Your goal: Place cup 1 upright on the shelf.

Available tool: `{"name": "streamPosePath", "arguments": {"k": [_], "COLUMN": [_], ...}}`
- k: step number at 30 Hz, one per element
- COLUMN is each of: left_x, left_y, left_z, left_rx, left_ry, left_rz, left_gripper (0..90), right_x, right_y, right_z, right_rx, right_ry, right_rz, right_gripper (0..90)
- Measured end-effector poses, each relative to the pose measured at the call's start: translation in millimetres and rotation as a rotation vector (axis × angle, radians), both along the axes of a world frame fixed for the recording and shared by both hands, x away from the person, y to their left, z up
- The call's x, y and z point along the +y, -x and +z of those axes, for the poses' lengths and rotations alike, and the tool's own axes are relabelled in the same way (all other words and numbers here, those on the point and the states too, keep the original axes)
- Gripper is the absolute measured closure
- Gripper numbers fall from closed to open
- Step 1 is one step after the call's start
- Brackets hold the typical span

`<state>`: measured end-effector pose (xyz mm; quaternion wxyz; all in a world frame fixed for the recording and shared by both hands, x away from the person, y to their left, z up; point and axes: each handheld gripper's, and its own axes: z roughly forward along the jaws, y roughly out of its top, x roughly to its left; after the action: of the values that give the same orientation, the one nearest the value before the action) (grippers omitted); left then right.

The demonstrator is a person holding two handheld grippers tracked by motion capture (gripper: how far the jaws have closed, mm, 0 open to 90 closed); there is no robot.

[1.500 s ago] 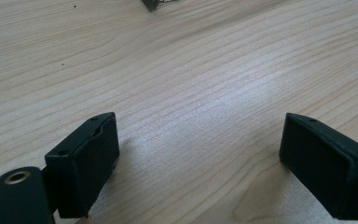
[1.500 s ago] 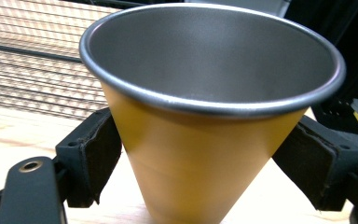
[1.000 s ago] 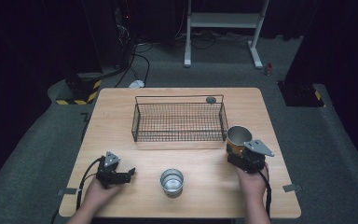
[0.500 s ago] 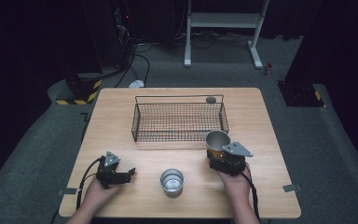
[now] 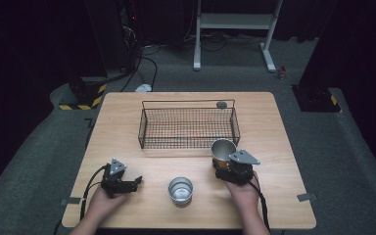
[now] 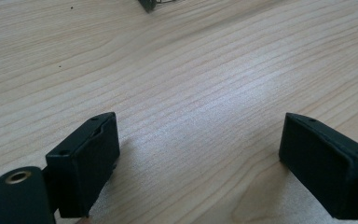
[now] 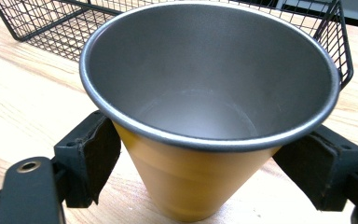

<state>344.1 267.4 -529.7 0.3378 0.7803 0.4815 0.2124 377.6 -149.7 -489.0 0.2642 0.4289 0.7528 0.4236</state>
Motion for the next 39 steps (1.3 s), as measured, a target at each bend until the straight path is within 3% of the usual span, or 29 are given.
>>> {"name": "streamPosePath", "arguments": {"k": [8, 16, 22, 39], "left_x": [0.0, 0.2, 0.2, 0.2], "left_y": [0.0, 0.5, 0.8, 0.8], "left_z": [0.0, 0.0, 0.1, 0.1], "left_rx": [0.0, -0.003, -0.002, -0.002], "left_ry": [0.0, -0.003, -0.002, -0.002], "left_rz": [0.0, 0.0, 0.001, 0.001], "left_gripper": [12.5, 12.8, 12.8, 12.8], "right_x": [2.8, 3.9, 4.8, 6.9], "right_y": [-1.7, -7.6, -8.7, -2.5], "right_z": [-0.7, 0.0, 1.4, 10.7], "right_rx": [-0.013, -0.031, -0.041, -0.078], "right_ry": [-0.006, -0.057, -0.067, -0.044], "right_rz": [-0.006, -0.021, -0.015, -0.005], "right_gripper": [10.7, 10.2, 12.0, 13.5]}}
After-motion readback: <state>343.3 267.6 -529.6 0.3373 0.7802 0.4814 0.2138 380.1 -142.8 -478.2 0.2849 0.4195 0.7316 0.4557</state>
